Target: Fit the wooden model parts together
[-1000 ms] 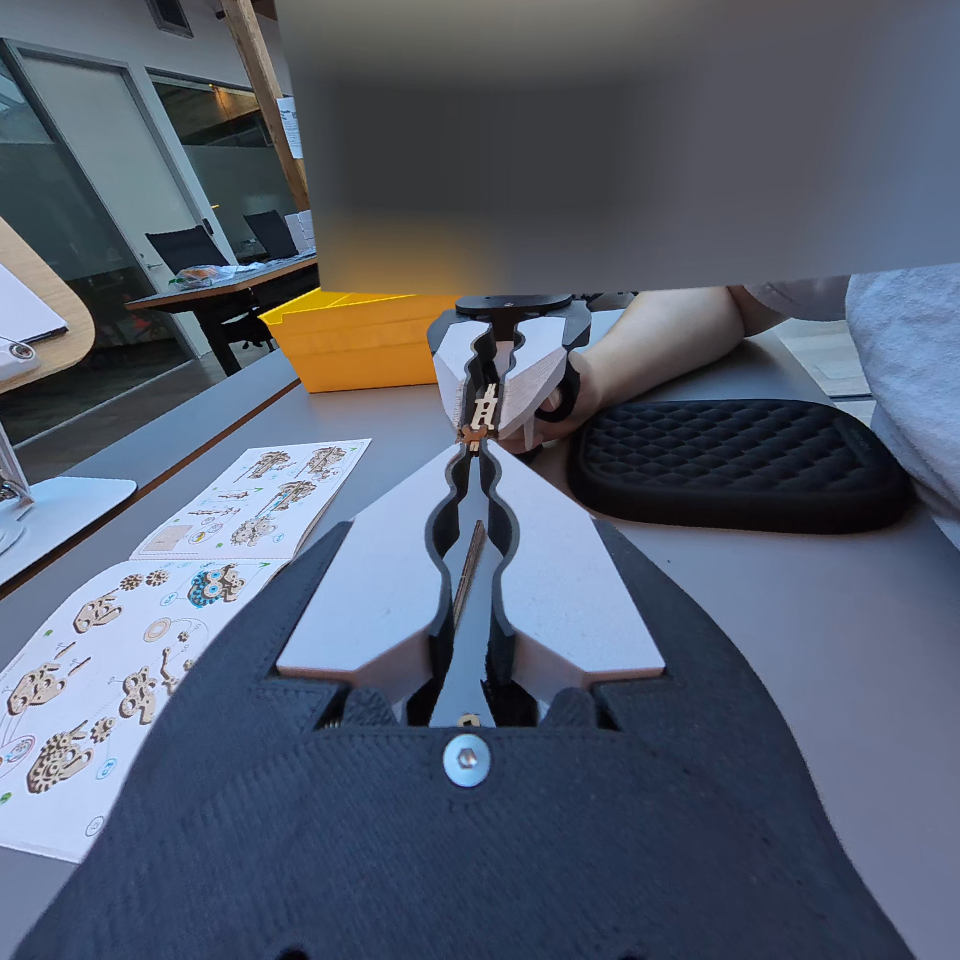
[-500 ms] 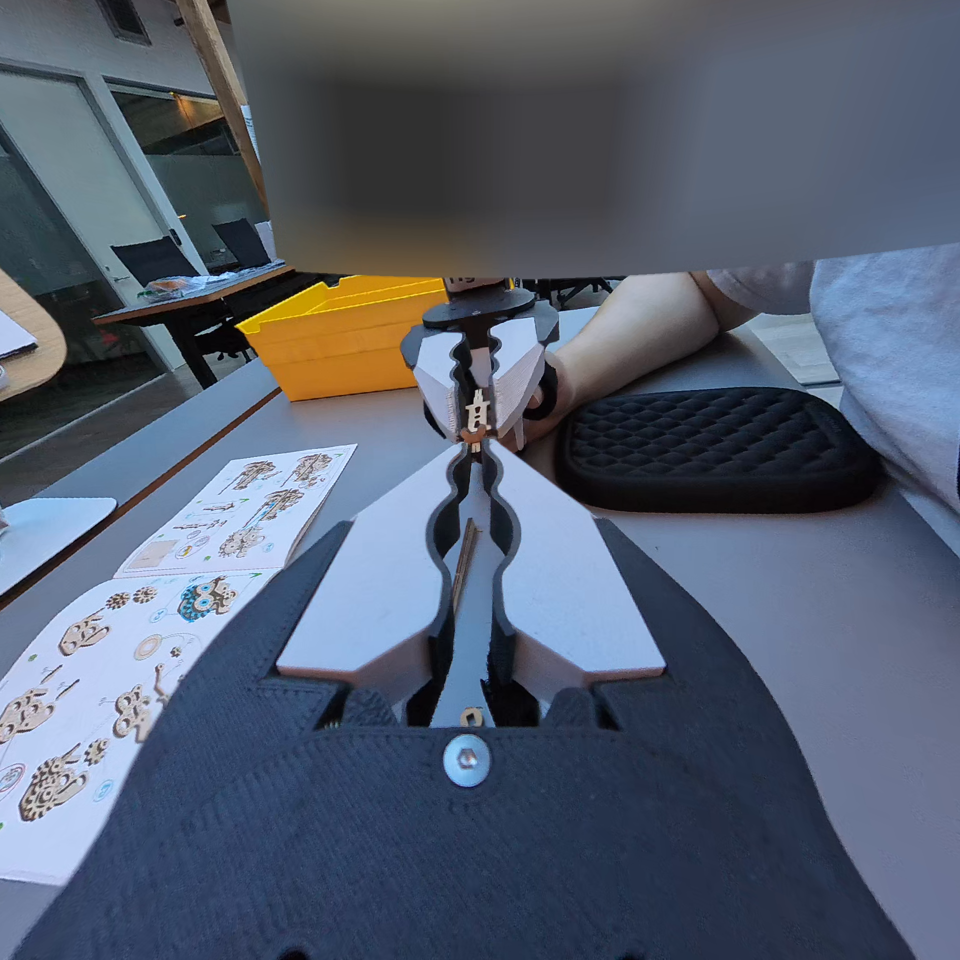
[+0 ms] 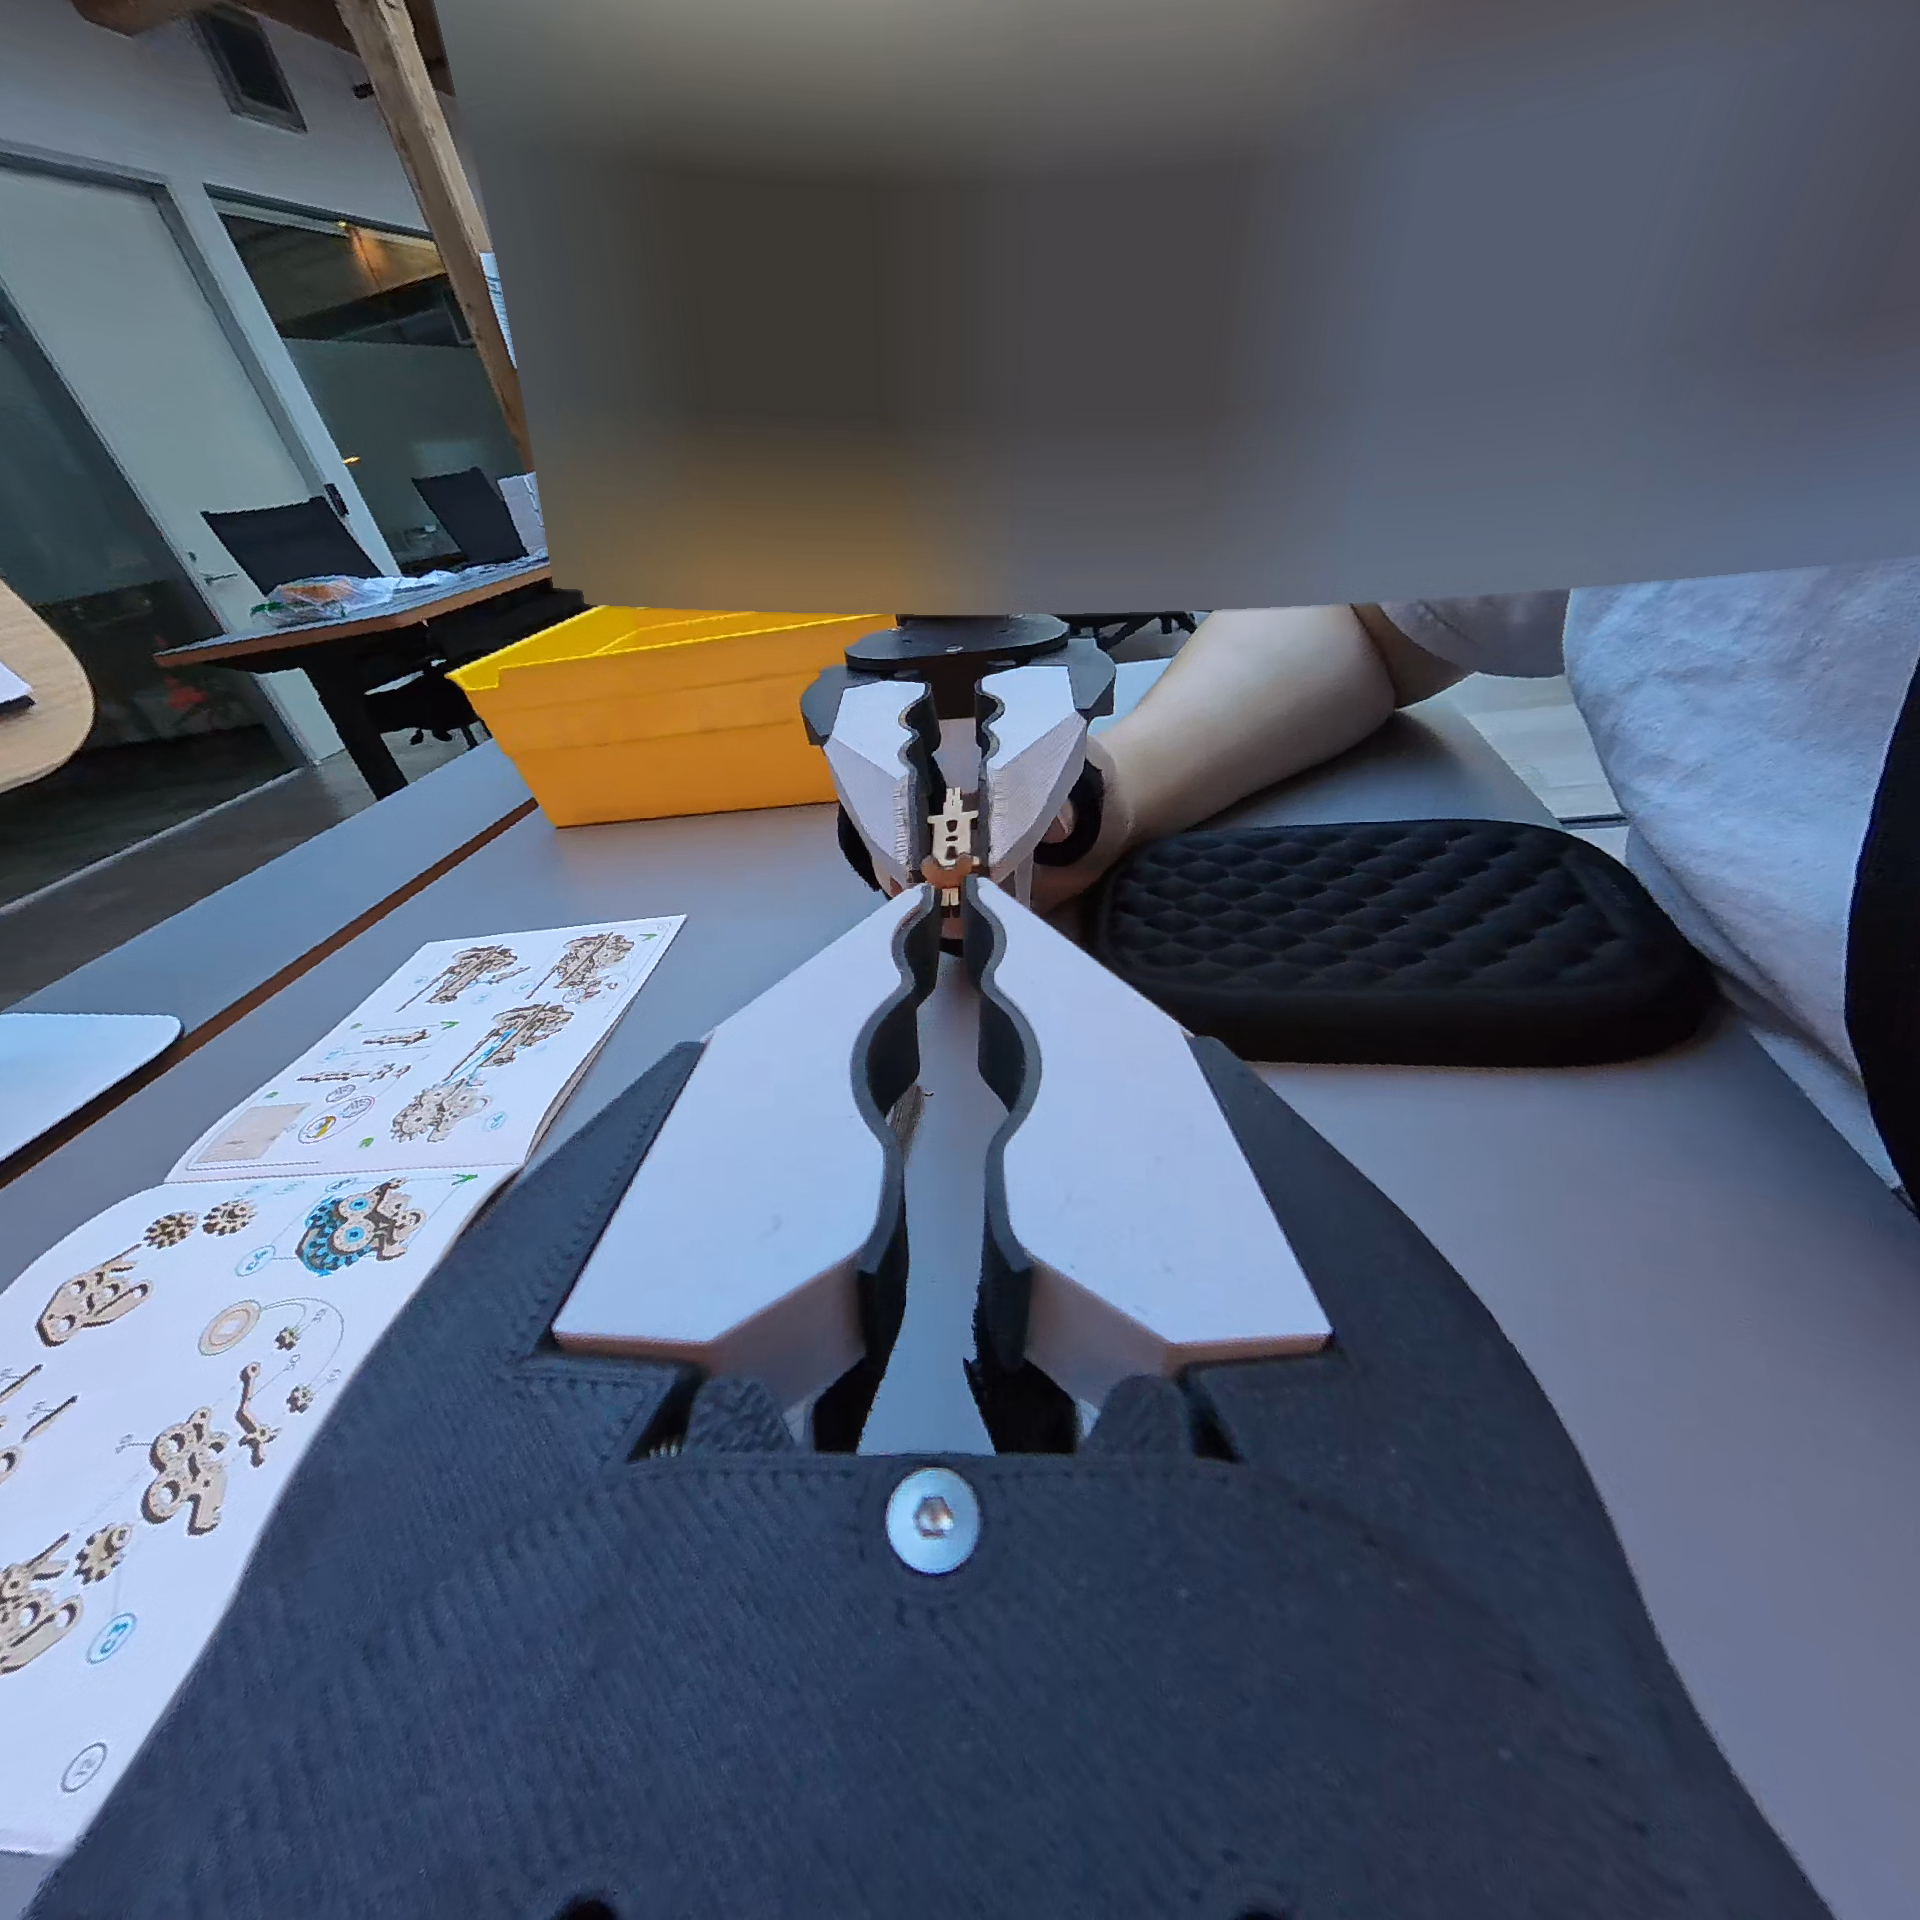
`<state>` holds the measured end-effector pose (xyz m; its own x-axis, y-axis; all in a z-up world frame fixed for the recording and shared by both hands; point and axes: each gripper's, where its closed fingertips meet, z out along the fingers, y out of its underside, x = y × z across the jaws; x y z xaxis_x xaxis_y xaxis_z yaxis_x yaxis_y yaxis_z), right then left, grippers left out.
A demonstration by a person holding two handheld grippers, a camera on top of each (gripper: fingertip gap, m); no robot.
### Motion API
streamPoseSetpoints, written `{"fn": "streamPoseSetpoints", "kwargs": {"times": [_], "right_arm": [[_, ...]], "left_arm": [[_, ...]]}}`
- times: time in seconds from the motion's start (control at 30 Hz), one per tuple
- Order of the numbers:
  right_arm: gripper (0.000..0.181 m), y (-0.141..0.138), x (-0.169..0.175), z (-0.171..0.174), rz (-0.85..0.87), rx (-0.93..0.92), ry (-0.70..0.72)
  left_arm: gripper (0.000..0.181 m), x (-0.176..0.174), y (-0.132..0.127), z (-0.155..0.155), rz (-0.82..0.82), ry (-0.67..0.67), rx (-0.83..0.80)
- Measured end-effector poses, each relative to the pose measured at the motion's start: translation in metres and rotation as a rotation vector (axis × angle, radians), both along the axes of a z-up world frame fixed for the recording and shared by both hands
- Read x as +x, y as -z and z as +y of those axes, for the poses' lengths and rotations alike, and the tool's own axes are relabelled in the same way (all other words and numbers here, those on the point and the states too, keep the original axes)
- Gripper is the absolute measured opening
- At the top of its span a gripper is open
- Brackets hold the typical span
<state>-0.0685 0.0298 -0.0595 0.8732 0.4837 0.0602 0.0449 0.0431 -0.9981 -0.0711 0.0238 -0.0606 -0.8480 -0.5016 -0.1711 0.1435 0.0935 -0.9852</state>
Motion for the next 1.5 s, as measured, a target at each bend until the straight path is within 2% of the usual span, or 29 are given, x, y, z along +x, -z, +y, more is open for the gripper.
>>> {"fn": "streamPoseSetpoints", "kwargs": {"times": [0.6,1.5], "right_arm": [[0.009,0.0022,0.0017,0.0015,-0.027,-0.022,0.05],[0.009,0.0081,0.0013,0.0029,-0.029,-0.061,0.043]], "left_arm": [[0.001,0.0023,0.0018,0.001,-0.026,-0.043,0.036],[0.0,0.002,0.0081,0.002,0.014,-0.016,0.055]]}}
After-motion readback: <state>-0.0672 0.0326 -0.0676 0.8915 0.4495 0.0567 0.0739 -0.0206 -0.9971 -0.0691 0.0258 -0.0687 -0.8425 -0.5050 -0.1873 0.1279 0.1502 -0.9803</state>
